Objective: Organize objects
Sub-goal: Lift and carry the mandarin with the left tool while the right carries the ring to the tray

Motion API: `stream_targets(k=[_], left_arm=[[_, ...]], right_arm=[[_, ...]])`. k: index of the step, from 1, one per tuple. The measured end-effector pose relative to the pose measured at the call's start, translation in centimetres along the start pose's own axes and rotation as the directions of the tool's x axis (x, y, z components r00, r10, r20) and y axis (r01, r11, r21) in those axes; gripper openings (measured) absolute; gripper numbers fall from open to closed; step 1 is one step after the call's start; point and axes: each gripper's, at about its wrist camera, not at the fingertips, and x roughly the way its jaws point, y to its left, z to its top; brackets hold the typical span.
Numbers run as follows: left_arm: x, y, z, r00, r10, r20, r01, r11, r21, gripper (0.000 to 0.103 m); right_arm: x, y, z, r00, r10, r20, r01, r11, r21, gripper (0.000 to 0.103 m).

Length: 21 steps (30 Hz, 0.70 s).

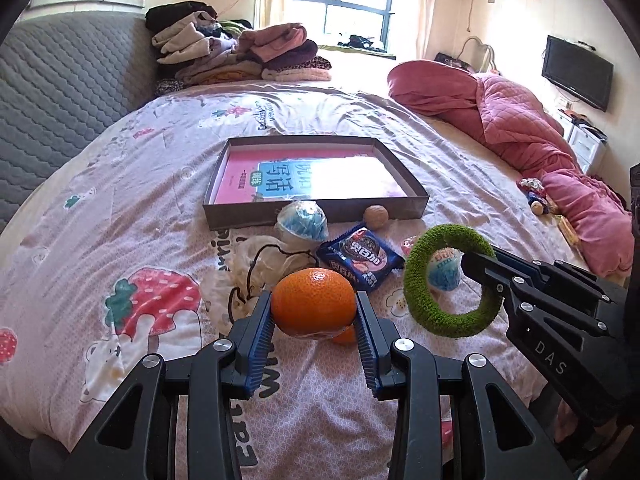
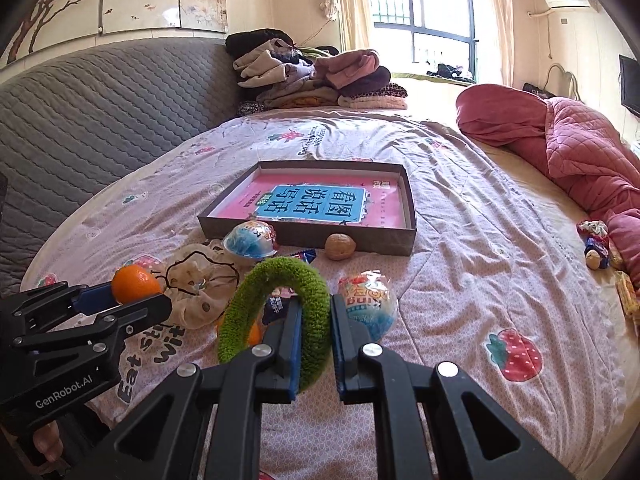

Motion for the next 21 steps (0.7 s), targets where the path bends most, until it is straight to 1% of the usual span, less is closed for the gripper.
stream_targets(k=[8, 21], left_arm=[[-0.2, 0.6, 2.4, 0.999, 0.024, 0.032, -0.024, 1.000, 0.004, 0.040], [1.8, 1.8, 5.0, 0.999, 0.020, 0.025, -0.020, 1.000, 0.007, 0.040]], right_arm=[[0.0, -0.1, 1.9, 0.999, -0.019, 0.030, 0.019, 1.000, -0.002, 0.013], [1.5, -0.5, 4.7, 0.999, -0.034, 0.043, 0.035, 0.999, -0.011, 0.013]])
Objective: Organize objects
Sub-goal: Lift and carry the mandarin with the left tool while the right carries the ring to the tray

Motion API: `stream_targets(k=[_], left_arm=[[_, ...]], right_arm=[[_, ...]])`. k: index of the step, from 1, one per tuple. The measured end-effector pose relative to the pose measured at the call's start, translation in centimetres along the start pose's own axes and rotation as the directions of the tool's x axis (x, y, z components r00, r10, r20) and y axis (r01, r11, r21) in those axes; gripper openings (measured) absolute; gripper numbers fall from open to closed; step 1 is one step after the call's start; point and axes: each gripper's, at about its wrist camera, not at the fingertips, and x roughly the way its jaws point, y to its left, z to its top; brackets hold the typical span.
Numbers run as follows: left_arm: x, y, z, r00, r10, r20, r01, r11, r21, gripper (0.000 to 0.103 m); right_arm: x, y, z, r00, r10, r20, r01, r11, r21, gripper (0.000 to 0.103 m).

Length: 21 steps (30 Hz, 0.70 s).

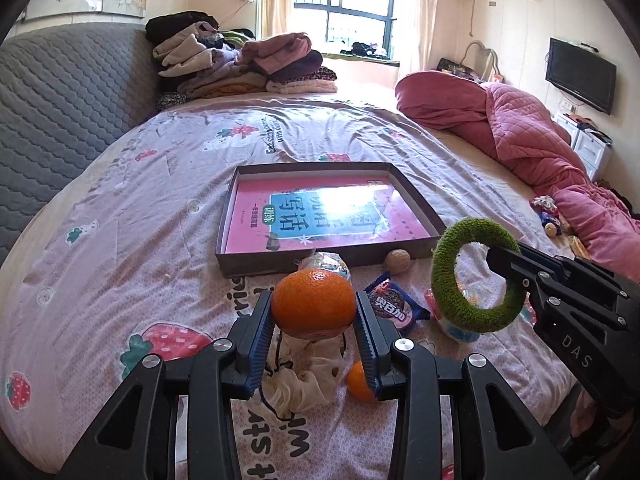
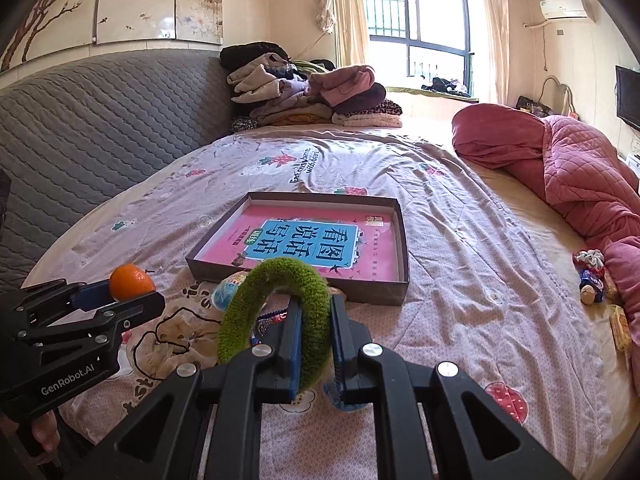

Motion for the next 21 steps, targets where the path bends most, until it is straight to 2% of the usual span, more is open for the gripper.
stream_targets(k=[13, 21], left_arm=[[2.8, 2.0, 3.9, 0.999, 0.038, 0.011, -0.037, 0.999, -0.020, 0.040], [5.4, 2.4, 5.7, 0.998, 0.058, 0.001, -0.058, 0.998, -0.023, 0.040]], right_arm=[[3.0, -0.2, 4.0, 1.000, -0.013, 0.017, 0.013, 0.999, -0.033, 0.013], [5.4, -0.6, 5.5, 1.000, -0.010, 0.008, 0.010, 1.000, -0.015, 0.013]])
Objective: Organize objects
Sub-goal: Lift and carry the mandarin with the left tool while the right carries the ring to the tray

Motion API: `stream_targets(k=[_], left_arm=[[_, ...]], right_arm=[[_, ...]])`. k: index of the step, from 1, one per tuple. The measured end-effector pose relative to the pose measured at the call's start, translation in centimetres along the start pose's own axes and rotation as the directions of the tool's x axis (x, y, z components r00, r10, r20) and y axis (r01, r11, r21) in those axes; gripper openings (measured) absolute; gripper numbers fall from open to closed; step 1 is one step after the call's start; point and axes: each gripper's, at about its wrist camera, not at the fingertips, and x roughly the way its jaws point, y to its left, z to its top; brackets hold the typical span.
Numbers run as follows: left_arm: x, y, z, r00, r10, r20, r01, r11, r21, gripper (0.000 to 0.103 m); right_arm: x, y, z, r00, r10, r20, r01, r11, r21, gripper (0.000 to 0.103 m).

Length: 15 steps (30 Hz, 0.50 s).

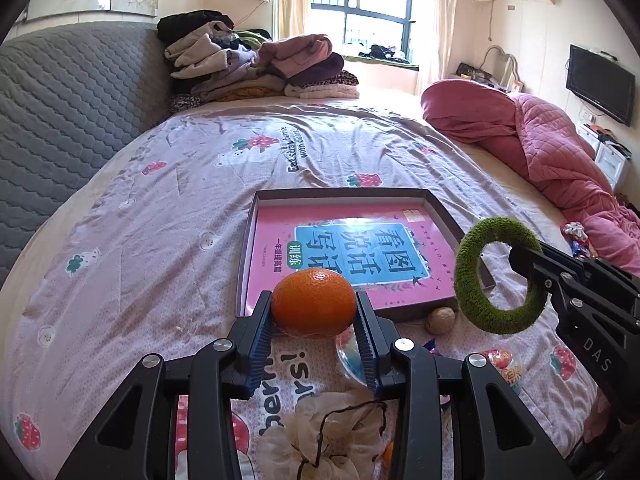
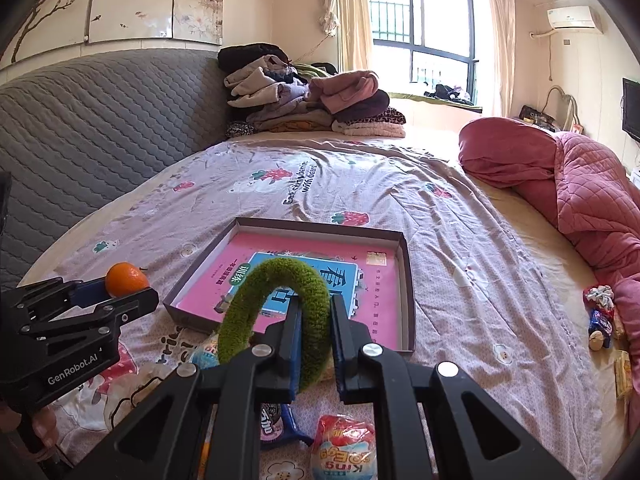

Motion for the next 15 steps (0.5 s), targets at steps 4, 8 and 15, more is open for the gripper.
stream_targets(k=[4, 8, 15], left_arm=[[1.3, -0.2, 0.9, 1.000, 0.012, -0.004, -0.012, 1.000, 0.013, 0.040], [2.3, 0.0, 1.9, 1.000, 0.022, -0.002, -0.022, 1.000, 0.019, 0.040], [3.7, 1.1, 3.4, 1.000, 0.029, 0.006, -0.029, 1.000, 0.009, 0.040]], right_arm=[[1.0, -0.2, 0.6, 1.000, 0.000, -0.006, 0.000, 1.000, 0.000, 0.013], [2.1, -0.4, 1.3, 1.000, -0.001, -0.017, 0.000, 1.000, -0.008, 0.013], [3.7, -1.3, 2.1, 0.999, 0.000, -0.034, 0.000, 1.000, 0.013, 0.013]])
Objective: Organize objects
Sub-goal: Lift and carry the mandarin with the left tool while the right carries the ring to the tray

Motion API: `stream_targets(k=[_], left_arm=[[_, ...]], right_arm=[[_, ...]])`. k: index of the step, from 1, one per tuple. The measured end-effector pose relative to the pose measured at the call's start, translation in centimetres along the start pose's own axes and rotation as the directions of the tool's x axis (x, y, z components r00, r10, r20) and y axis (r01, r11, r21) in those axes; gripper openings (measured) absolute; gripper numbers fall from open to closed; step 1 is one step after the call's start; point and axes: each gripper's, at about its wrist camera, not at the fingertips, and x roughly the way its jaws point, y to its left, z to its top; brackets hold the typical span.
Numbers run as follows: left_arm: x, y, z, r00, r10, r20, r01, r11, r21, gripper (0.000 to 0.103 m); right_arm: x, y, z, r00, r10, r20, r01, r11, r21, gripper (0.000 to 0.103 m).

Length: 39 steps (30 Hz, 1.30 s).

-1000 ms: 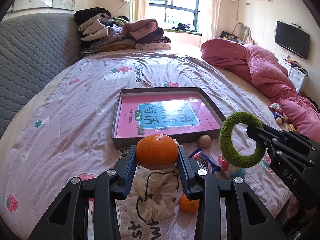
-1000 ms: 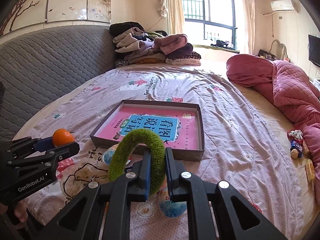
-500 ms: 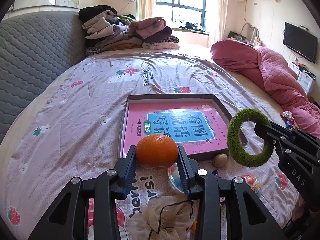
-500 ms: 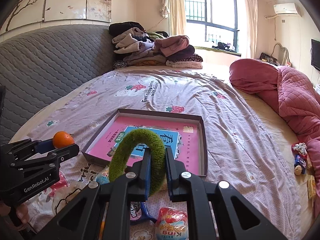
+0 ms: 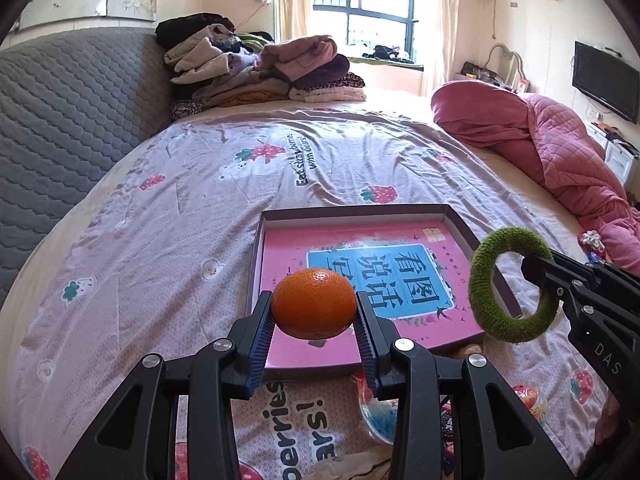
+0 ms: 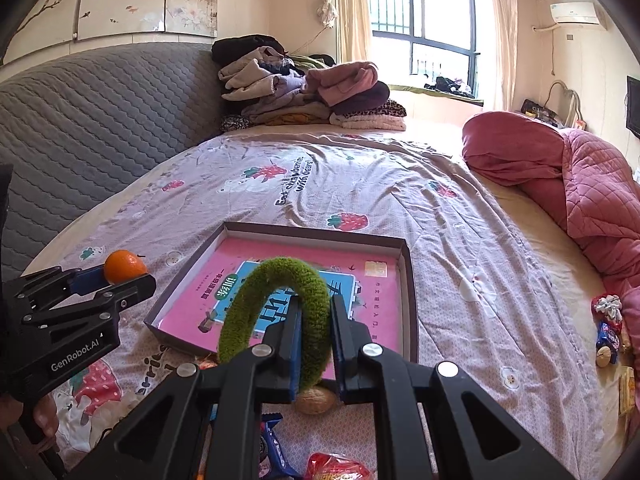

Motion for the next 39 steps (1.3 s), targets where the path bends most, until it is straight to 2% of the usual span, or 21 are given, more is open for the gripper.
stream_targets(k=[21, 28, 31, 39], left_arm=[[8.4, -0.3, 3.9, 0.995, 0.023, -0.096, -0.021, 1.000, 0.017, 0.040], [12.4, 0.0, 4.0, 0.983, 0.000, -0.185, 0.001, 1.000, 0.003, 0.040], [13.8, 0.2, 3.5, 0.977, -0.003, -0.214, 0.000, 1.000, -0.012, 0.040], [15.9, -0.3, 2.4, 0.962, 0.019, -0.272, -0.013, 1.000, 0.025, 0.040]], right_arm=[[6.8, -1.8, 2.8, 0.996, -0.043, -0.076, 0.043, 0.999, -0.001, 0.013], [10.0, -2.8, 2.7, 0.988, -0.064, -0.141, 0.064, 0.998, -0.005, 0.013], [11.5, -2.8, 2.3, 0.981, -0.050, -0.185, 0.048, 0.999, -0.012, 0.013], [14.4, -2.2, 1.6, 0.963, -0.068, -0.261, 0.056, 0.997, -0.051, 0.013]])
